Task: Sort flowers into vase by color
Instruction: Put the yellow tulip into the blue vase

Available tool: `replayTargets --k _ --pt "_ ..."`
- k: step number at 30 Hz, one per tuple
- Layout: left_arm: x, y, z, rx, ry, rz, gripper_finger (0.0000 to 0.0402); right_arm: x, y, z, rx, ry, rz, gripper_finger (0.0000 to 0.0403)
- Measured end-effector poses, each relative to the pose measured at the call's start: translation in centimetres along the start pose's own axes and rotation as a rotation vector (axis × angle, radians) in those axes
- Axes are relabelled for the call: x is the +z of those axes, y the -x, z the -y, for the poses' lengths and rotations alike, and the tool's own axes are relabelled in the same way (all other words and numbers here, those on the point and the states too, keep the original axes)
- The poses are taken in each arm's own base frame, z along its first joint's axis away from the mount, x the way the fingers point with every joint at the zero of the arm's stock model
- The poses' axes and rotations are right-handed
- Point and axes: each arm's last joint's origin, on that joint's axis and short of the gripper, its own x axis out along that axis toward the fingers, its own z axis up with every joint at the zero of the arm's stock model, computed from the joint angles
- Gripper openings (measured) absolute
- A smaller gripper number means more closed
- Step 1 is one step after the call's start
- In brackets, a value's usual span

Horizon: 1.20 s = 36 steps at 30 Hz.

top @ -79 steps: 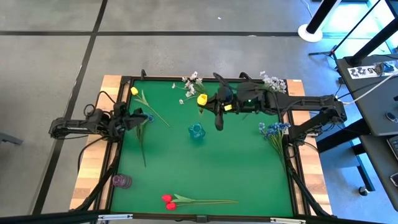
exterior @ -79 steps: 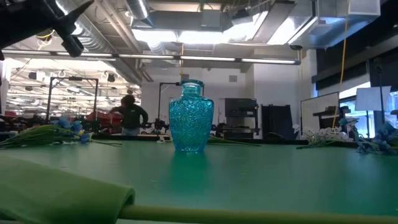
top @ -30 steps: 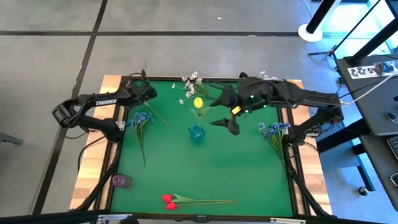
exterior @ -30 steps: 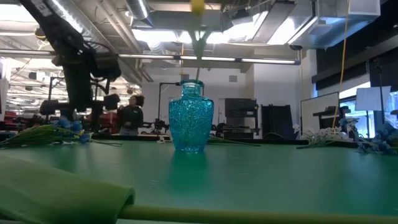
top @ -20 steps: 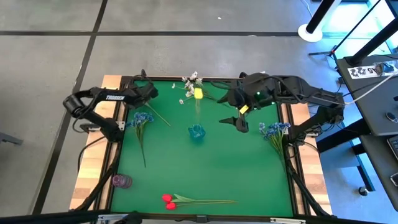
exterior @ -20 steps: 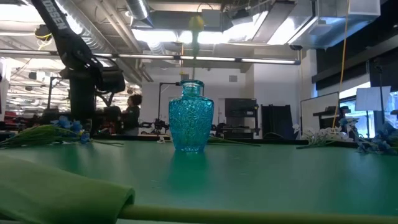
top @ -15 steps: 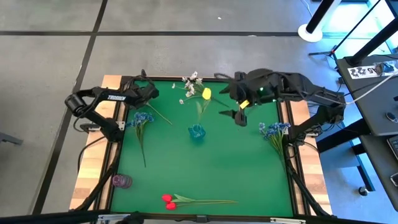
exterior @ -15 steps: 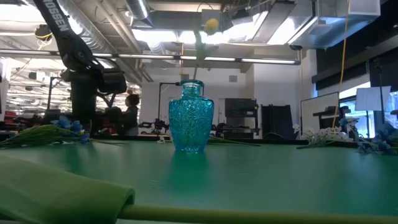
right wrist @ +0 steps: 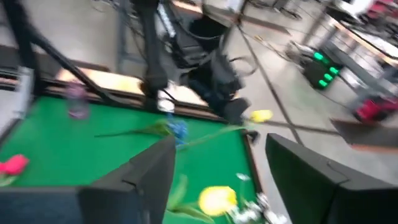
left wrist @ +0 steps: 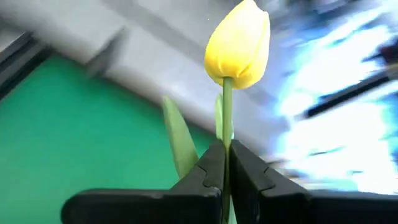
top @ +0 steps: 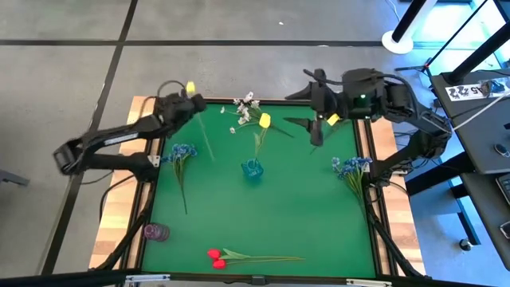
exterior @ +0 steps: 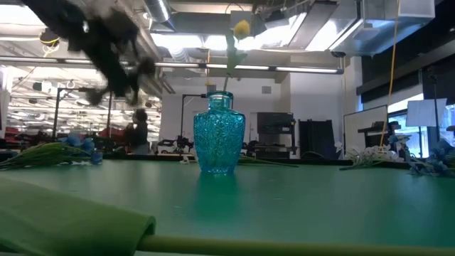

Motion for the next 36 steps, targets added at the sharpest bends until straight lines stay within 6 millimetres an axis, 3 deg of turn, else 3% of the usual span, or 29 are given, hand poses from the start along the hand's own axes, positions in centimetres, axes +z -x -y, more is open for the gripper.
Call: replayTargets --k 5,9,12,19,24,31,36 --pt "2.4 7.2 4.5 -0.456 -0.102 0.097 0.0005 0.0 -0.3 -1.7 0.142 0.063 0.051 0.0197" --pt "3.2 11.7 5.6 -0.715 -0.093 0.119 0.0005 -0.1 -0.6 -4.3 0.22 0.133 0.046 0.0158" --pt "3.2 13.7 6.0 -0.841 -0.1 0.116 0.0005 0.0 -0.5 -6.3 0.239 0.164 0.035 0.0131" --pt "2.4 15.3 6.2 -0.933 -0.106 0.068 0.0005 0.9 0.6 -9.1 0.148 0.189 0.07 0.0084" --pt "1.7 16.7 7.2 -1.083 -0.153 0.09 0.0005 2.4 1.3 -9.9 0.061 0.065 0.184 0.0065" --pt "-1.6 18.2 9.2 -1.25 -0.197 0.142 0.0005 3.2 2.4 -11.4 0.08 -0.134 0.249 0.0048" --pt "-4.4 17.7 10.4 -1.272 -0.249 0.215 0.0005 3.4 3.1 -12.5 0.037 -0.186 0.251 0.0039"
